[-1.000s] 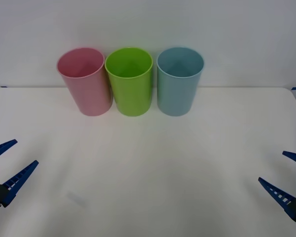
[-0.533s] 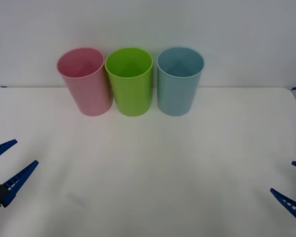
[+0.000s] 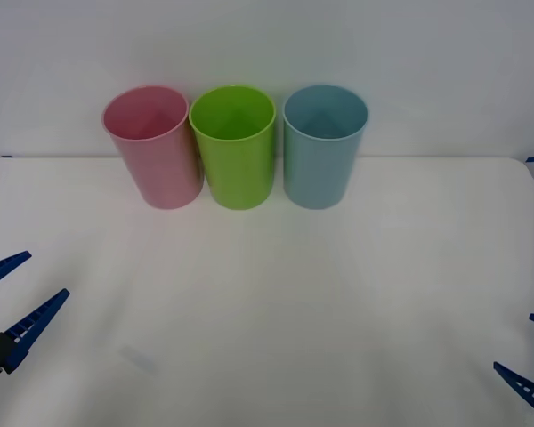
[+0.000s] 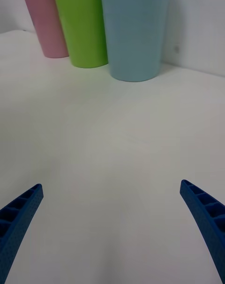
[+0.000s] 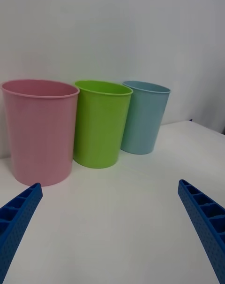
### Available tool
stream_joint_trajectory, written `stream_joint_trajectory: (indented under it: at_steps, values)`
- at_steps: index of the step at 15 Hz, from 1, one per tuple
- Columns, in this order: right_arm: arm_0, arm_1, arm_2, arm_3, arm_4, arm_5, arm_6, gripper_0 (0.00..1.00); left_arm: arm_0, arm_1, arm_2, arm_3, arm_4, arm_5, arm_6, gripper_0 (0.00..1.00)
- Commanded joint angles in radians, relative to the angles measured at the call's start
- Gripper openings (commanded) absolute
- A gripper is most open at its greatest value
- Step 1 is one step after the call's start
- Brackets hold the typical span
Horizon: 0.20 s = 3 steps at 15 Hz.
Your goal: Grasp the object on the table and drop it into the matching bin: aluminum can to the light blue bin, PET bottle to the pink bin.
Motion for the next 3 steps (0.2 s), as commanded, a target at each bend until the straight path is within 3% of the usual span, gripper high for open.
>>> stream_joint_trajectory:
  at_steps: [1, 3]
  values:
    - [0.0, 0.0, 0.001, 0.0, 0.003, 0.002, 0.0, 1.0, 0.0, 0.0, 0.0, 0.0, 0.0, 0.0, 0.0, 1.0]
    - [0.0, 0.0, 0.001, 0.0, 0.003, 0.002, 0.0, 1.0, 0.0, 0.0, 0.0, 0.0, 0.0, 0.0, 0.0, 1.0]
